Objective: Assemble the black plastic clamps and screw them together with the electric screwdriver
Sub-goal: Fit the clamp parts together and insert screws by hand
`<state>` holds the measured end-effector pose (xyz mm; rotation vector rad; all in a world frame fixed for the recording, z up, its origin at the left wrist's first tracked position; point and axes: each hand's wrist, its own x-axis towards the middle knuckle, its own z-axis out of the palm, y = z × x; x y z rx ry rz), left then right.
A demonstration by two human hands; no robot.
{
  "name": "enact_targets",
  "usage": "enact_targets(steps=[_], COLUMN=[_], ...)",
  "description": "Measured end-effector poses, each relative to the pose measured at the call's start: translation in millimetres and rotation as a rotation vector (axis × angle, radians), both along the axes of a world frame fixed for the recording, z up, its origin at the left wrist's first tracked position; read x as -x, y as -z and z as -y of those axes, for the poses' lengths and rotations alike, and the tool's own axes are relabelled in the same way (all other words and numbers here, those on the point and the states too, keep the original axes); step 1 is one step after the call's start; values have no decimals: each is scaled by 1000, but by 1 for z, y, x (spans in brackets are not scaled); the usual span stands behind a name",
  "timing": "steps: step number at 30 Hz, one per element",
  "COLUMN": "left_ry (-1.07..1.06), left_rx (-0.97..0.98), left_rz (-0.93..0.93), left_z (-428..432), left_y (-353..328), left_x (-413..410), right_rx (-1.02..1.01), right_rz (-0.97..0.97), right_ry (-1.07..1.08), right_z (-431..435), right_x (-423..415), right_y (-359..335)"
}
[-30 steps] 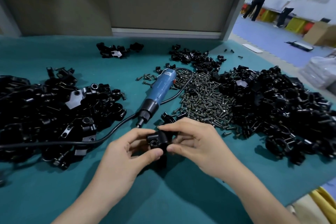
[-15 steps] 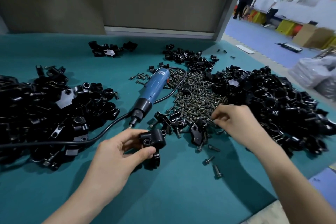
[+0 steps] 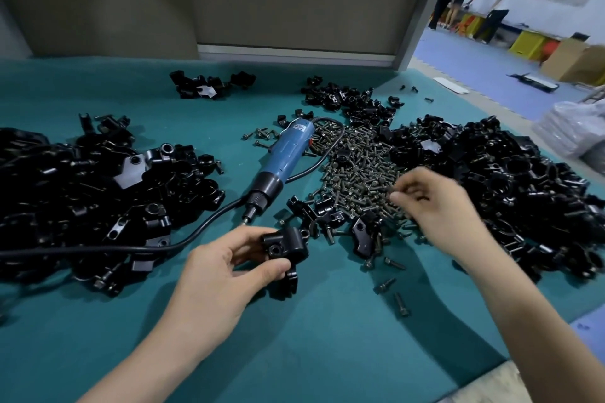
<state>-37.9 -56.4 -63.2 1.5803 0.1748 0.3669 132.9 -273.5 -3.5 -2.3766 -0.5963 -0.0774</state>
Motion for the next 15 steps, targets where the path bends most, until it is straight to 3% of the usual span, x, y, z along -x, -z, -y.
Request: enact_targets(steps=[3, 5, 7, 9, 15], left_ry=[-10, -6, 0, -4, 3], left_rx=[-10, -24, -58, -88, -76], left_rz=[-2, 0, 0, -1, 35], left_z=[1, 0, -1, -1, -1], left_y=[0, 0, -1, -2, -3], left_x=[1, 1, 1, 0, 0], right_rx=[-411, -471, -540, -534, -419], right_rz=[-125, -98, -112, -66, 315], right_ry=[-230, -418, -474, -444, -426], right_z=[-13, -34, -56, -71, -83], right_x=[32, 59, 81, 93, 103], right_y=[-18, -17, -5, 7, 24])
